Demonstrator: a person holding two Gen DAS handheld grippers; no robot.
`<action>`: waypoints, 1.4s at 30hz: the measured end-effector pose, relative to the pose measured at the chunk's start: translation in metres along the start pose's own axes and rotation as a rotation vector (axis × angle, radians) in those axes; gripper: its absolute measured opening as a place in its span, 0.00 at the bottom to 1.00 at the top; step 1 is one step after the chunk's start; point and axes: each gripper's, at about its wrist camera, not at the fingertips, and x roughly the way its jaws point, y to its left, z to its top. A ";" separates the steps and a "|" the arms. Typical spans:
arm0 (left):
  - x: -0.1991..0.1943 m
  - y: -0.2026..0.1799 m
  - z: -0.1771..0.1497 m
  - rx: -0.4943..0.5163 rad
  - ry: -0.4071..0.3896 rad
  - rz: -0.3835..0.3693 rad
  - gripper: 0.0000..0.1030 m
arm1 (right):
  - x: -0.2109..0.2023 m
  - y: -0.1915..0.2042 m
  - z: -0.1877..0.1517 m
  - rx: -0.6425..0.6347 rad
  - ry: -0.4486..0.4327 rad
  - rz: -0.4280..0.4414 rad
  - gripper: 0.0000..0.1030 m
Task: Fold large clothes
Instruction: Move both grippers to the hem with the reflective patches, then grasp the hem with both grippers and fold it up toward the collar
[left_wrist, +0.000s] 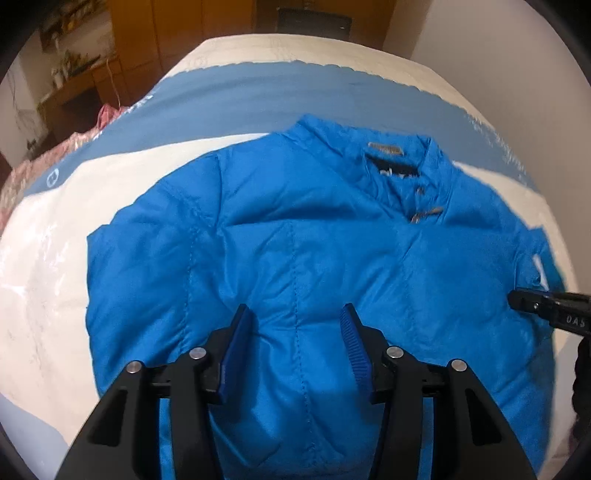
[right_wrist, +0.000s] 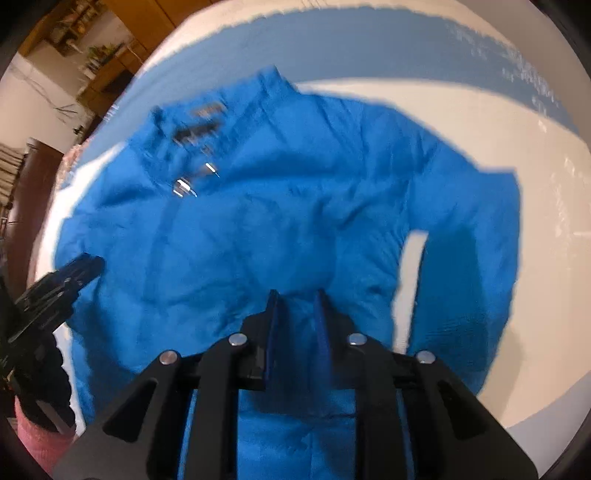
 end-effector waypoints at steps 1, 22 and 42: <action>0.001 -0.003 0.001 0.017 -0.002 0.016 0.50 | 0.003 0.000 0.001 -0.009 -0.003 -0.007 0.16; -0.146 0.084 -0.217 -0.171 0.127 0.019 0.70 | -0.114 -0.067 -0.238 0.022 -0.034 0.069 0.51; -0.134 0.070 -0.302 -0.322 0.202 -0.089 0.70 | -0.082 -0.071 -0.314 0.062 0.082 0.171 0.61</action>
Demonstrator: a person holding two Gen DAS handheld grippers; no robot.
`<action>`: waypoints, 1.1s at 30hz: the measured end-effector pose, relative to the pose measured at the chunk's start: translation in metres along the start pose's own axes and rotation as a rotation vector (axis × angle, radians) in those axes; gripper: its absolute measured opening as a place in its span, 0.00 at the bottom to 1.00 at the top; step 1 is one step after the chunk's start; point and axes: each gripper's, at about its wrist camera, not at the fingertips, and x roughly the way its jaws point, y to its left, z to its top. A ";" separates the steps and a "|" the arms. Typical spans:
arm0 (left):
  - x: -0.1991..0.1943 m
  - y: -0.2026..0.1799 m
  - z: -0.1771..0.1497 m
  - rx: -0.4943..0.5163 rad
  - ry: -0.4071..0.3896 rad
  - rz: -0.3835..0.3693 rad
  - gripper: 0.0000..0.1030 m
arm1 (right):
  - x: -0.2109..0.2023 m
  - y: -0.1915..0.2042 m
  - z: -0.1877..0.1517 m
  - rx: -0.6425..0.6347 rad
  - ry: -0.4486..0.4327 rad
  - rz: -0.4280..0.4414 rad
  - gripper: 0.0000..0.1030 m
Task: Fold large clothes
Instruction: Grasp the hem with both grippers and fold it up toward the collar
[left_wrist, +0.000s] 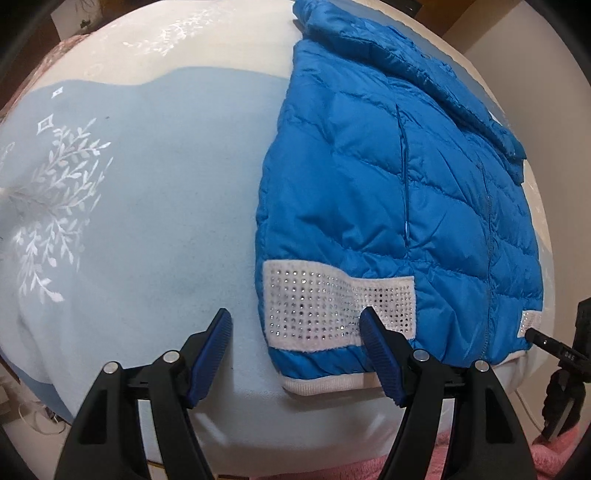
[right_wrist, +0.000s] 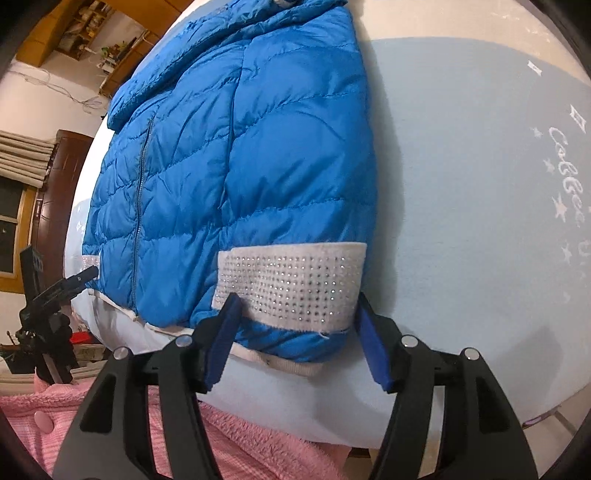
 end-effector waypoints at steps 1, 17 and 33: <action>-0.001 0.001 -0.003 -0.006 -0.003 -0.004 0.70 | 0.000 0.000 0.000 -0.002 -0.001 0.001 0.60; -0.043 -0.003 -0.021 -0.008 -0.088 -0.164 0.14 | -0.033 0.006 -0.003 -0.067 -0.038 0.156 0.10; -0.064 0.001 -0.005 -0.039 -0.073 -0.296 0.14 | -0.060 0.001 0.012 -0.037 -0.049 0.184 0.09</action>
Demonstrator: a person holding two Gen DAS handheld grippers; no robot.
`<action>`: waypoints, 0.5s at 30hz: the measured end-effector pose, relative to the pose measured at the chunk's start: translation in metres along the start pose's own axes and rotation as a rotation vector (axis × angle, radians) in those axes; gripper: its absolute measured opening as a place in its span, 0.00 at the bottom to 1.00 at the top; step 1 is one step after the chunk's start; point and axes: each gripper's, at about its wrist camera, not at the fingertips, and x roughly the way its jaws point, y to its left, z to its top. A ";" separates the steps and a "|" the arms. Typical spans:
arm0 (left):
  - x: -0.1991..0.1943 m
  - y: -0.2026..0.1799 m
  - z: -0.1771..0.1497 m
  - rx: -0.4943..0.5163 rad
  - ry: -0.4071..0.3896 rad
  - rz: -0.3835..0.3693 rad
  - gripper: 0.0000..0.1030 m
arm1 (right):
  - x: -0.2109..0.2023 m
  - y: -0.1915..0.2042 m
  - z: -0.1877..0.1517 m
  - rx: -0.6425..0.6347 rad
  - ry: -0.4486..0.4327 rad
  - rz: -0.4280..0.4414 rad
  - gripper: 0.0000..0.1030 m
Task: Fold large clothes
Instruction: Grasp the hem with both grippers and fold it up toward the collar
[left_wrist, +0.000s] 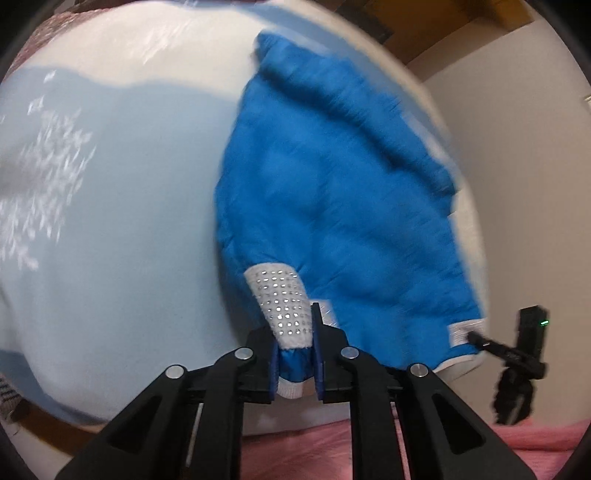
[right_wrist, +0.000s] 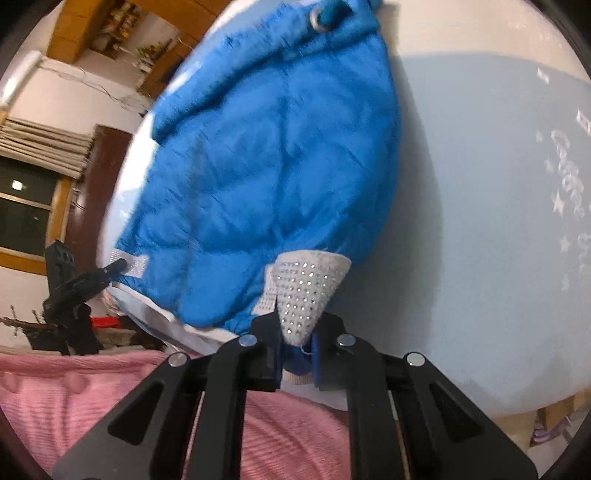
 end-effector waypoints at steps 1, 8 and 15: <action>-0.009 -0.005 0.010 -0.001 -0.021 -0.025 0.14 | -0.005 0.003 0.005 0.003 -0.011 0.008 0.09; -0.028 -0.038 0.070 0.059 -0.110 -0.091 0.14 | -0.044 0.021 0.069 -0.012 -0.064 0.049 0.09; -0.026 -0.071 0.143 0.144 -0.162 -0.089 0.14 | -0.060 0.030 0.144 -0.062 -0.091 0.033 0.09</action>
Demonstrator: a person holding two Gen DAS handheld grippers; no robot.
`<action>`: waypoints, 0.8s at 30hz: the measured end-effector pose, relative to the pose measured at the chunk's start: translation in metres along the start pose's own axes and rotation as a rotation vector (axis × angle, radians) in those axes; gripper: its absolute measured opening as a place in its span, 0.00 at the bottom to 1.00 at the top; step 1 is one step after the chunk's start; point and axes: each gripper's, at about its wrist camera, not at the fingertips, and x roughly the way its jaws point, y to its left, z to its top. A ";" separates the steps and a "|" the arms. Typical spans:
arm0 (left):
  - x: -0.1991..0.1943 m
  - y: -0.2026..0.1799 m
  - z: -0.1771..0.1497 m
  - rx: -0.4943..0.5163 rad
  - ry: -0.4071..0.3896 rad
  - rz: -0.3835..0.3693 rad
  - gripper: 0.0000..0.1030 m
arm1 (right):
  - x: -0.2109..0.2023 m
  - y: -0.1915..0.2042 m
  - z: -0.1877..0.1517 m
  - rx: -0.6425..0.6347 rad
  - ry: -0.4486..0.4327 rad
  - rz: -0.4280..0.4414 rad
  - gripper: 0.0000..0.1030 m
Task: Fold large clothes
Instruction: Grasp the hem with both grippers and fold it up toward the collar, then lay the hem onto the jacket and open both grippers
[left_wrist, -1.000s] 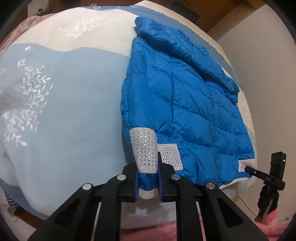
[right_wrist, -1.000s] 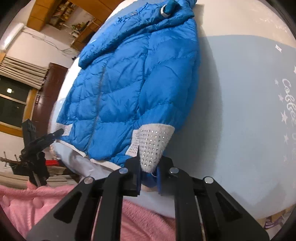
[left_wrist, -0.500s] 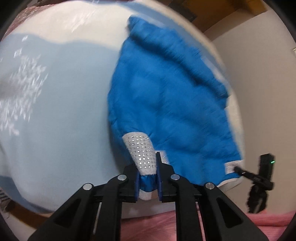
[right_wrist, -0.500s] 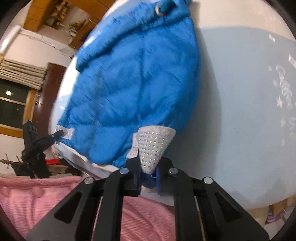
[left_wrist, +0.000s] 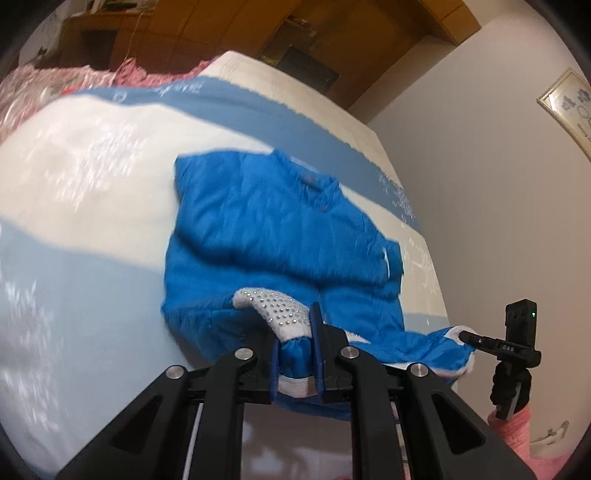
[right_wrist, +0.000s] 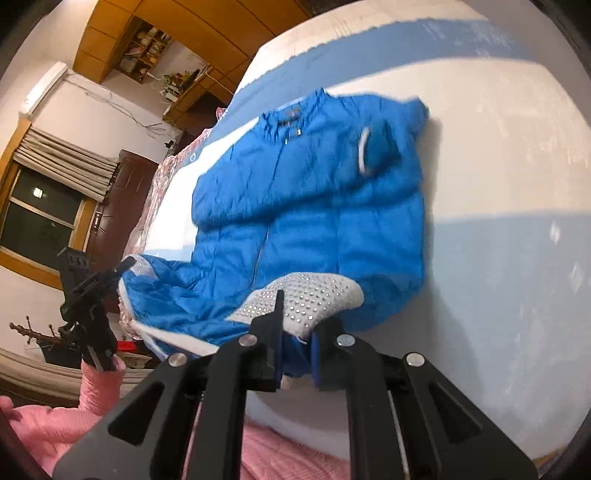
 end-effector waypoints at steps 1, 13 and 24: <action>0.004 0.000 0.010 0.004 -0.003 -0.001 0.14 | 0.001 -0.002 0.012 0.002 -0.001 0.002 0.09; 0.085 -0.001 0.100 0.081 0.017 0.136 0.14 | 0.038 -0.023 0.107 0.065 0.006 -0.091 0.09; 0.120 0.028 0.136 -0.049 0.129 0.061 0.32 | 0.065 -0.045 0.141 0.134 0.088 -0.120 0.23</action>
